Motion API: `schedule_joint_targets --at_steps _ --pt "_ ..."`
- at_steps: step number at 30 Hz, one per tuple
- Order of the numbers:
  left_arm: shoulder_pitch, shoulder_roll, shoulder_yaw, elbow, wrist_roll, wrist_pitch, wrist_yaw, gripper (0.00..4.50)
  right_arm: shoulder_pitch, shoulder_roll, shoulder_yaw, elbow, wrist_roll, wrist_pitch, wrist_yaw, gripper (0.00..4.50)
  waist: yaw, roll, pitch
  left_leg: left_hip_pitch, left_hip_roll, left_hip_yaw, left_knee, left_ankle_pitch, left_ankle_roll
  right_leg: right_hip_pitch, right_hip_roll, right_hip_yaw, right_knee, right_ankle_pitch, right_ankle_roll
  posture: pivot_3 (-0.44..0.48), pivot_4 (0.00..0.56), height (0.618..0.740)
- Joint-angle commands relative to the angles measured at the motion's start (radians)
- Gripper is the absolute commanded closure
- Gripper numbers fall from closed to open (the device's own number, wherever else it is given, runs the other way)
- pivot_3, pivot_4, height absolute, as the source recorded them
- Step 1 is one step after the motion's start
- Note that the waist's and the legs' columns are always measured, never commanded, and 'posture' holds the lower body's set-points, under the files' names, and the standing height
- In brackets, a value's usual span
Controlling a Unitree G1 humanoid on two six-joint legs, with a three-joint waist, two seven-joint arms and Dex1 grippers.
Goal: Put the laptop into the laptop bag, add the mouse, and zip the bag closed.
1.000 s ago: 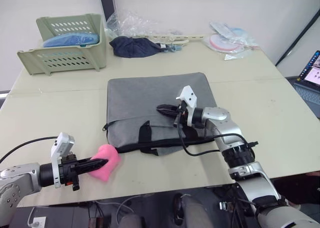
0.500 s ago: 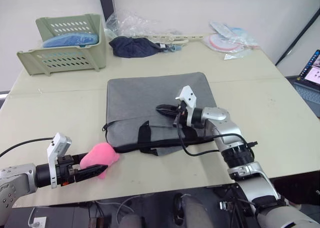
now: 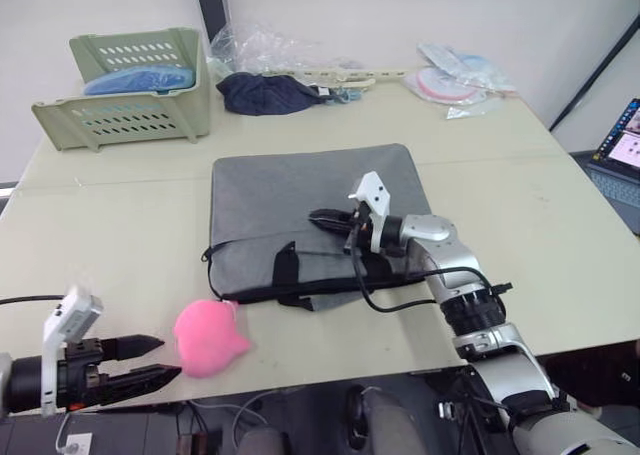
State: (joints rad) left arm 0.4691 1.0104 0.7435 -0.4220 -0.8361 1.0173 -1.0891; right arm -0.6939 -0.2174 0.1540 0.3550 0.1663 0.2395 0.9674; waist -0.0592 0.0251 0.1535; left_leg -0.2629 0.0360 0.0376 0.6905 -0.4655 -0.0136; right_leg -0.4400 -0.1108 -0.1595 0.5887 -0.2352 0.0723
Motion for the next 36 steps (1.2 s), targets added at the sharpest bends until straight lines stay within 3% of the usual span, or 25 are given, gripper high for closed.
schedule_joint_targets --at_steps 1,5,11,19,27,36 --pt "-0.081 0.063 0.097 0.088 -0.020 -0.005 -0.033 0.04 0.072 0.000 0.092 0.097 -0.052 0.070 0.016 4.50 0.000 -0.001 0.000 0.000 0.000 0.000 0.000 0.000 0.000 0.000 0.000 0.000 0.001 0.000 0.000 0.000 0.150 0.740" --pt "-0.138 0.099 0.036 0.204 0.051 -0.075 -0.059 0.04 0.068 0.004 0.091 0.100 -0.052 0.067 0.013 4.50 -0.004 0.000 0.000 0.000 0.000 0.001 -0.001 0.000 0.000 -0.002 0.001 0.000 0.001 0.000 -0.001 0.000 0.150 0.740" --pt "-0.318 0.055 -0.218 0.334 0.089 -0.156 -0.085 0.04 0.077 0.011 0.097 0.089 -0.054 0.067 0.008 4.50 -0.010 -0.001 -0.001 0.001 0.000 0.011 -0.004 0.000 -0.001 -0.003 0.002 0.000 0.002 -0.001 -0.001 0.000 0.150 0.740" --pt "-0.509 0.007 -0.405 0.485 0.136 -0.189 -0.115 0.04 0.077 0.009 0.093 0.074 -0.054 0.072 0.000 4.50 -0.025 -0.003 -0.002 0.001 0.000 0.013 -0.004 0.001 -0.001 -0.003 0.003 -0.002 0.002 -0.001 -0.001 0.000 0.150 0.740" --pt "-0.538 -0.021 -0.471 0.484 0.136 -0.182 -0.129 0.04 0.089 0.002 0.090 0.056 -0.049 0.083 -0.013 4.50 -0.026 -0.003 -0.001 0.001 0.000 0.014 -0.004 0.001 -0.001 -0.003 0.003 -0.002 0.002 -0.001 -0.001 0.000 0.150 0.740" --pt "-0.443 -0.010 -0.448 0.401 0.110 -0.148 -0.143 0.04 0.094 0.000 0.093 0.051 -0.047 0.090 -0.020 4.50 -0.025 -0.002 -0.001 0.001 0.001 0.014 -0.004 0.001 -0.001 -0.003 0.003 -0.001 0.002 -0.001 -0.001 0.000 0.150 0.740"
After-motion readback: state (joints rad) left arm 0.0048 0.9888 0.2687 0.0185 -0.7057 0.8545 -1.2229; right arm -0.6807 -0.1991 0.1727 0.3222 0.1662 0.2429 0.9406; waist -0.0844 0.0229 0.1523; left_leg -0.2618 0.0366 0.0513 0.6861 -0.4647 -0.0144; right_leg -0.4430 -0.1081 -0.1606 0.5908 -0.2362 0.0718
